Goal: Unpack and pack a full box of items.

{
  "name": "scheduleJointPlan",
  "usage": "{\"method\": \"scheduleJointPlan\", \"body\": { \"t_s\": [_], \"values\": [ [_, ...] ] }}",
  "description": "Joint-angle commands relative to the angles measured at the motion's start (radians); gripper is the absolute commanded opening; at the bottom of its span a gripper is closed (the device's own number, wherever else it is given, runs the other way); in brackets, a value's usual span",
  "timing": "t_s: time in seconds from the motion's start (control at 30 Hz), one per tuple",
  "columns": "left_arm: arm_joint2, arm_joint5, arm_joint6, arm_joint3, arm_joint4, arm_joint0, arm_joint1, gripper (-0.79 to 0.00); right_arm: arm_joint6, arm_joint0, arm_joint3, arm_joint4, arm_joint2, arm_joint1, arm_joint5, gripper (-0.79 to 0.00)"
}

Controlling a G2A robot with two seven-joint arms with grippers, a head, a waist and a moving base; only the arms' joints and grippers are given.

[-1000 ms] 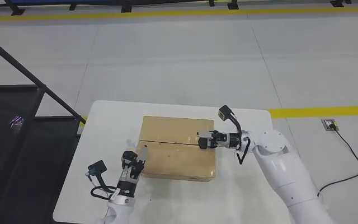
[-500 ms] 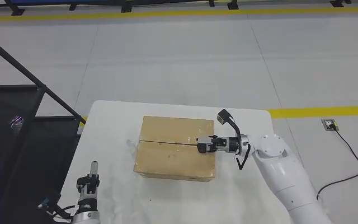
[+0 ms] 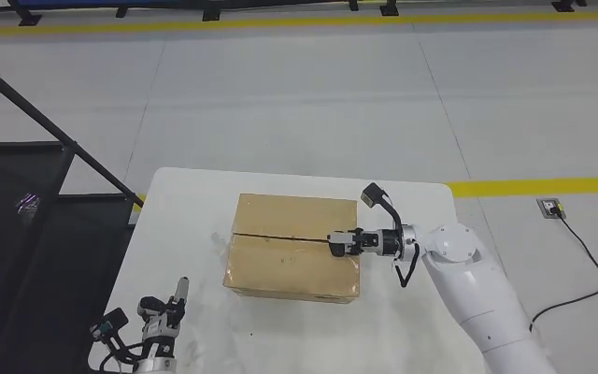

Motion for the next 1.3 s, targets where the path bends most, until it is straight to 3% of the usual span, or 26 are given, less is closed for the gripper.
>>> {"method": "scheduleJointPlan", "body": {
  "t_s": [0.0,0.17,0.57,0.73,0.93,1.27],
  "values": [
    [0.0,0.003,0.001,0.004,0.015,-0.002,0.001,0.0,0.0,0.0,0.0,0.0,0.0,0.0,0.0,0.0],
    [0.038,0.035,0.065,0.104,0.193,-0.062,0.0,0.0,-0.086,-0.021,-0.025,0.005,0.01,0.002,0.056,0.0],
    [0.089,-0.101,0.097,0.371,0.49,-0.213,0.012,0.0,-0.038,-0.013,0.034,0.09,0.024,0.007,0.026,0.0],
    [0.121,-0.107,0.097,0.457,0.574,-0.29,0.012,0.0,-0.03,0.0,0.052,0.097,0.012,0.004,0.025,0.0],
    [0.177,-0.022,0.112,0.55,0.641,-0.376,0.0,0.0,-0.02,0.013,0.078,0.114,0.003,0.003,0.023,0.0],
    [0.241,0.231,0.215,0.701,0.689,-0.5,-0.032,0.0,-0.002,0.044,0.112,0.13,-0.025,-0.005,0.026,0.0]
  ]
}}
